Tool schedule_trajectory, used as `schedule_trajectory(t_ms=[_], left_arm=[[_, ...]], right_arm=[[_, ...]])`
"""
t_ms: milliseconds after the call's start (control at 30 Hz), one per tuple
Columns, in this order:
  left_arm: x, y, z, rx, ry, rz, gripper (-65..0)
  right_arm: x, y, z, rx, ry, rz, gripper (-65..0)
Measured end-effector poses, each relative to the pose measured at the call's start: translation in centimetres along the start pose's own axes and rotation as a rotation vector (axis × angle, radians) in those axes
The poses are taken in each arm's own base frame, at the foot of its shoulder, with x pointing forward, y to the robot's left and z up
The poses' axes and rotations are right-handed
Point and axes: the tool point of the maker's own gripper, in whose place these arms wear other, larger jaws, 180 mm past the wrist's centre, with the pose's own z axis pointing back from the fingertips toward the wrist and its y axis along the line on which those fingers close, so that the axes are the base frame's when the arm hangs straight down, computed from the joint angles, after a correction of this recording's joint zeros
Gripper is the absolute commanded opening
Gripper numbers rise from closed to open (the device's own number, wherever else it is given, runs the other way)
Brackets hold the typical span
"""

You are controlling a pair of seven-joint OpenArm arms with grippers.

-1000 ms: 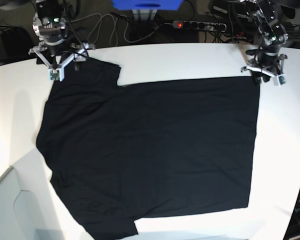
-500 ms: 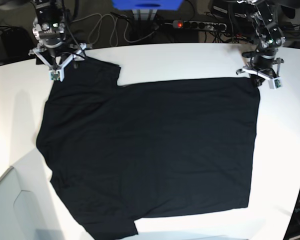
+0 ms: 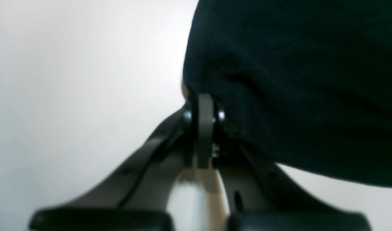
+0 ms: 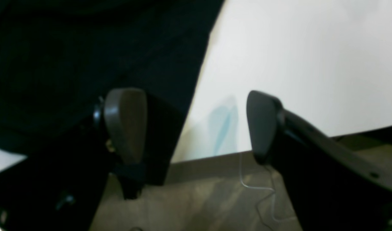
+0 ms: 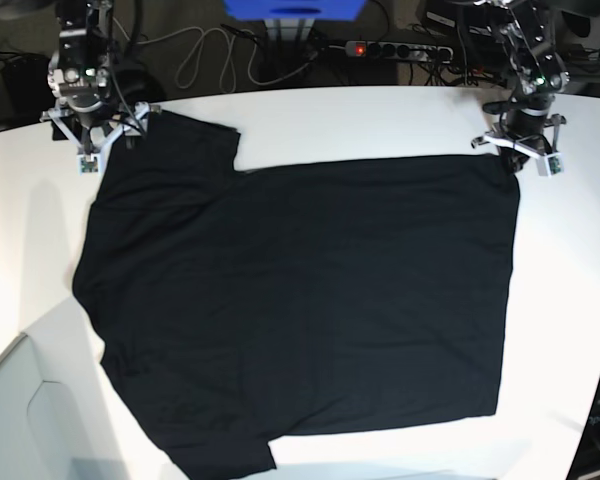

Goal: Fold the T-shirt properly
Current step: 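Close both grippers on the shirt's shoulder corners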

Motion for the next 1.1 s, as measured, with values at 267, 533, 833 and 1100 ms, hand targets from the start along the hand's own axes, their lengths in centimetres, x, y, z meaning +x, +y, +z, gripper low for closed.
schedule_trajectory(t_ms=[267, 533, 833, 1100], left_arm=[[0.0, -0.1, 0.0, -0.004, 0.000, -0.002, -65.0], [0.1, -0.1, 0.0, -0.004, -0.002, -0.003, -65.0], [0.2, 0.2, 0.1, 0.002, 0.004, -0.008, -65.0], [1.1, -0.7, 2.8, 0.004, 0.003, -0.094, -65.0]], right_arm=[[0.3, 0.0, -1.1, 0.007, -0.026, -0.023, -26.0], [0.2, 0.3, -1.1, 0.018, -0.024, -0.018, -65.0], [1.5, 0.5, 2.3, 0.011, -0.048, 0.031, -64.8], [3.4, 1.0, 4.8, 0.019, -0.129, 0.049, -64.8]])
